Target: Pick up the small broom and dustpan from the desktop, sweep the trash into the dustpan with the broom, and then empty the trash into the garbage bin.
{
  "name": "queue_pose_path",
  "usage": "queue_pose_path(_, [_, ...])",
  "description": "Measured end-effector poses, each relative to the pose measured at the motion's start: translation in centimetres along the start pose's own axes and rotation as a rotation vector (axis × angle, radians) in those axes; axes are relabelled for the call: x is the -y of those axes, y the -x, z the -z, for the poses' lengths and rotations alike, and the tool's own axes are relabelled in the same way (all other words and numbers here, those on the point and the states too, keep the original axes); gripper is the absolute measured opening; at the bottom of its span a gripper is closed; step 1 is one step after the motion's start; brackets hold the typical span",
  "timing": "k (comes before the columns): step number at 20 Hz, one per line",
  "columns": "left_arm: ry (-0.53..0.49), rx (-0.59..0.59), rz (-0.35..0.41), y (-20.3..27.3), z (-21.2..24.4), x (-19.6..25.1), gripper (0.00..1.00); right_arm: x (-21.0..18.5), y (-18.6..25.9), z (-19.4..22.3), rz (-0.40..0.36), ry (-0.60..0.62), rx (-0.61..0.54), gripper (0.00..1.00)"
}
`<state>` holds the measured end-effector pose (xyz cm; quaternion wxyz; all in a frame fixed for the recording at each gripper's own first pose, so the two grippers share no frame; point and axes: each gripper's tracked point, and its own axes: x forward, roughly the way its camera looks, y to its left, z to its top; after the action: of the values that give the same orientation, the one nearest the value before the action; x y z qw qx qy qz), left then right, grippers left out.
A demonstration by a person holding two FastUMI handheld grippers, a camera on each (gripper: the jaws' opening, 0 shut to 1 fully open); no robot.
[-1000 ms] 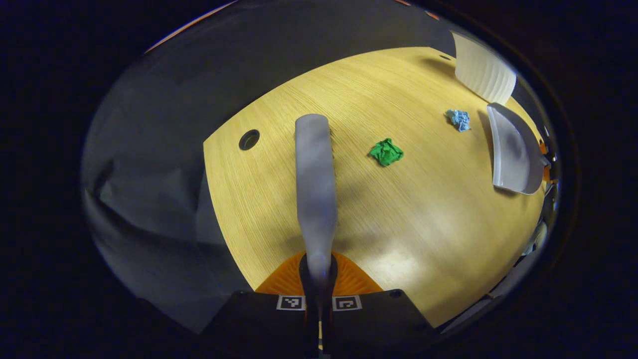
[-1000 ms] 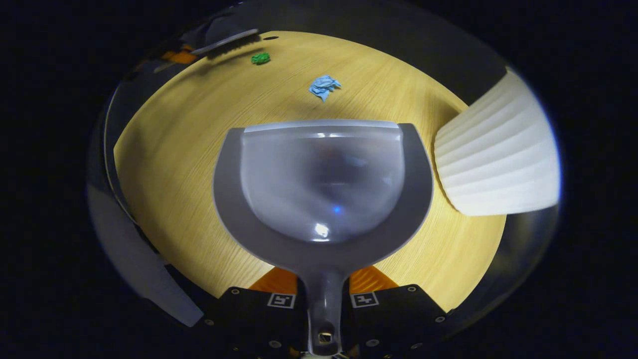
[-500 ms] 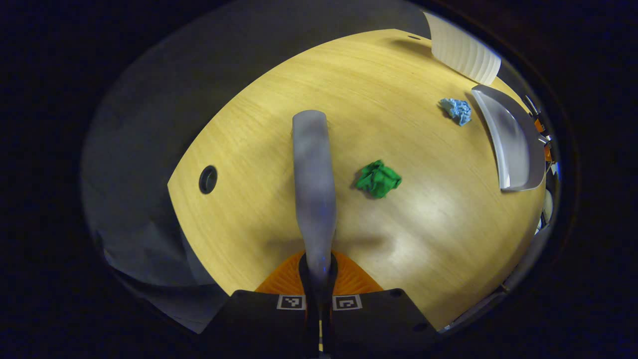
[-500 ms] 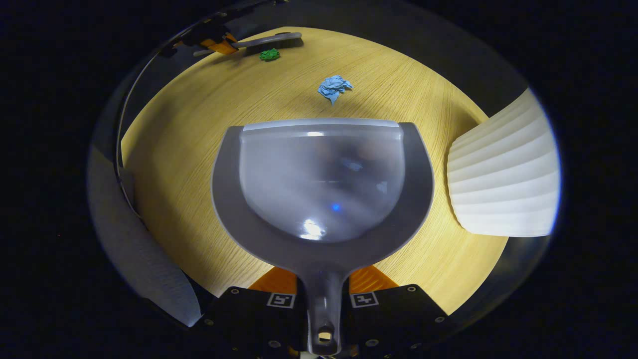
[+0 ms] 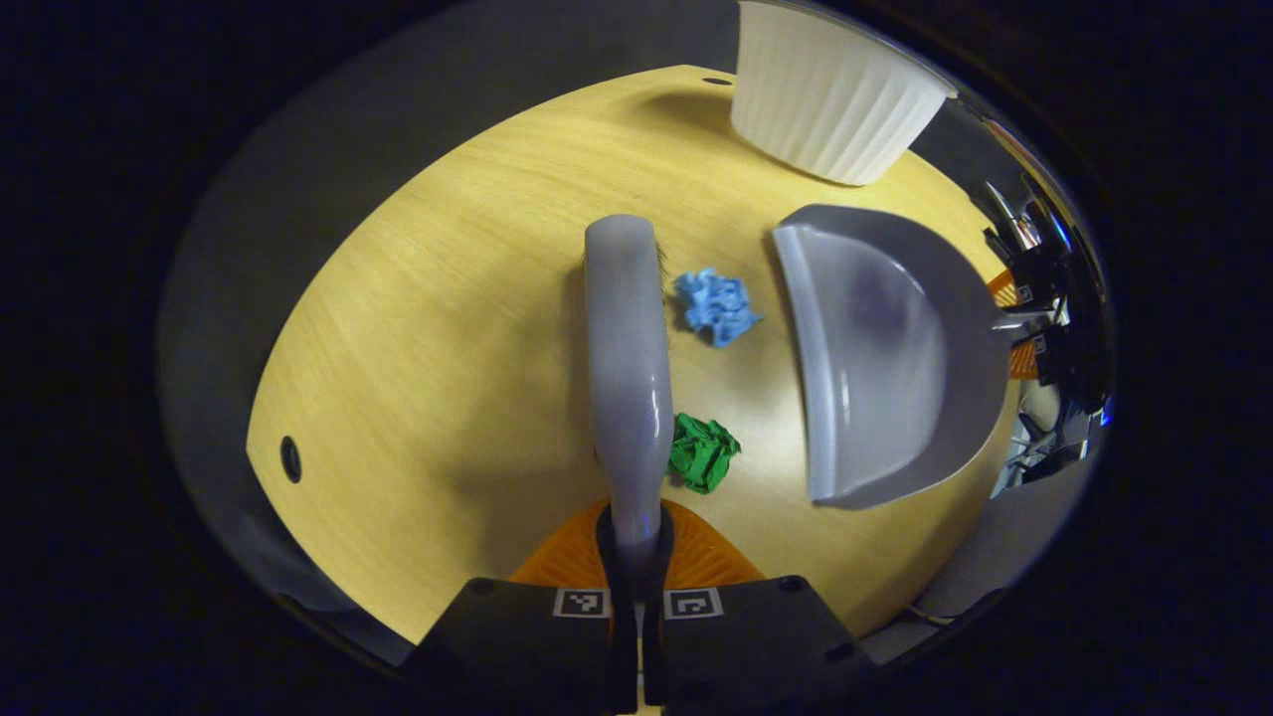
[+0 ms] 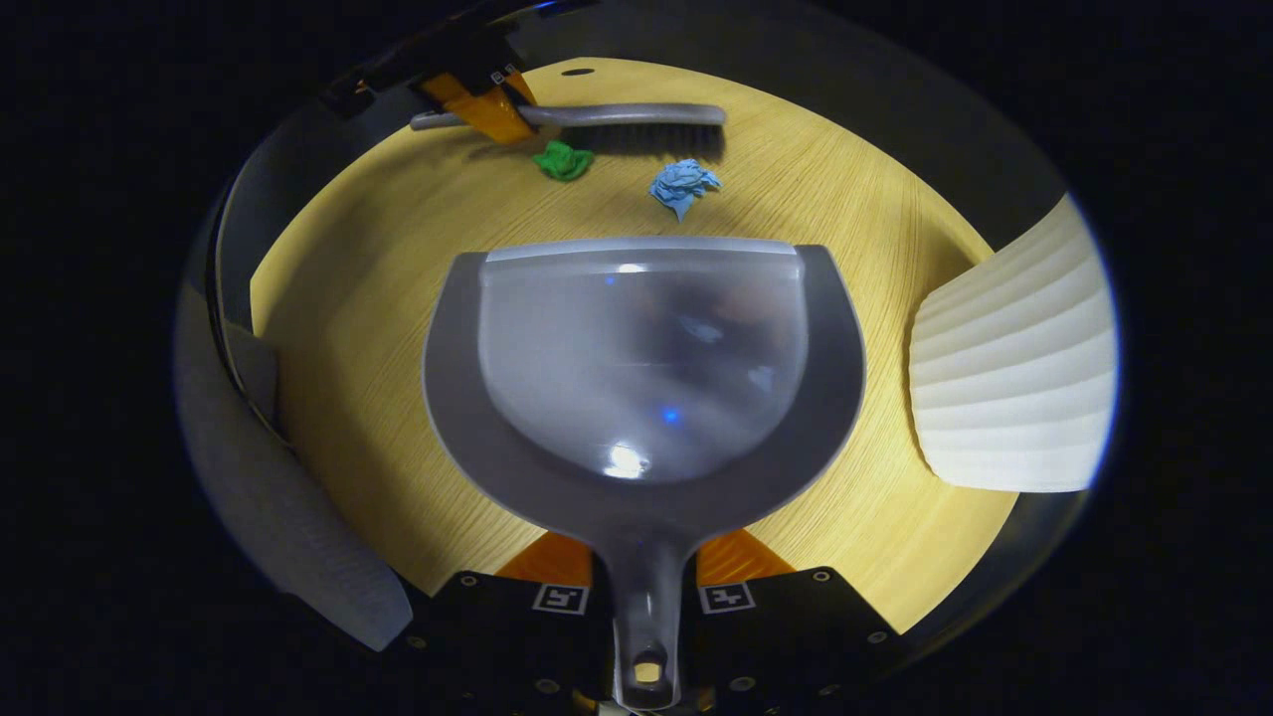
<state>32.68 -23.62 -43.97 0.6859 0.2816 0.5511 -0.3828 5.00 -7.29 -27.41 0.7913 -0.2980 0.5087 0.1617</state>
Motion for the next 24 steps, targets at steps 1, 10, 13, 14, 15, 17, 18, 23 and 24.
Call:
queue_pose_path(1, [-0.005,0.002,0.012,-0.6,-1.6,1.3,0.06,0.0,0.1,0.1,-0.002,-0.003,0.003,0.26])
queue_pose_path(10, [0.154,-0.011,0.183,-1.0,-1.8,10.1,0.06,-0.3,-0.3,0.7,-0.019,-0.057,0.023,0.26])
queue_pose_path(13, [0.212,-0.018,0.213,-0.3,-1.7,11.2,0.06,-0.3,-0.5,0.5,-0.024,-0.094,0.038,0.26])
queue_pose_path(14, [0.217,-0.023,0.221,0.1,-1.6,11.6,0.06,-0.3,-0.5,0.7,-0.022,-0.101,0.038,0.26])
queue_pose_path(15, [0.222,-0.027,0.232,0.3,-1.5,12.0,0.06,-0.3,-0.5,0.7,-0.02,-0.107,0.039,0.26])
queue_pose_path(17, [0.239,-0.024,0.267,1.1,-1.7,13.2,0.06,-0.4,-0.6,0.6,-0.02,-0.124,0.04,0.26])
queue_pose_path(18, [0.251,-0.023,0.287,1.6,-1.7,13.9,0.05,-0.4,-0.7,0.6,-0.02,-0.135,0.042,0.26])
queue_pose_path(23, [0.271,-0.008,0.284,2.0,-1.5,15.7,0.06,-0.4,-0.8,0.5,-0.001,-0.153,0.051,0.26])
queue_pose_path(24, [0.279,0.0,0.273,2.1,-1.5,15.5,0.06,-0.3,-0.7,0.4,-0.002,-0.16,0.052,0.26])
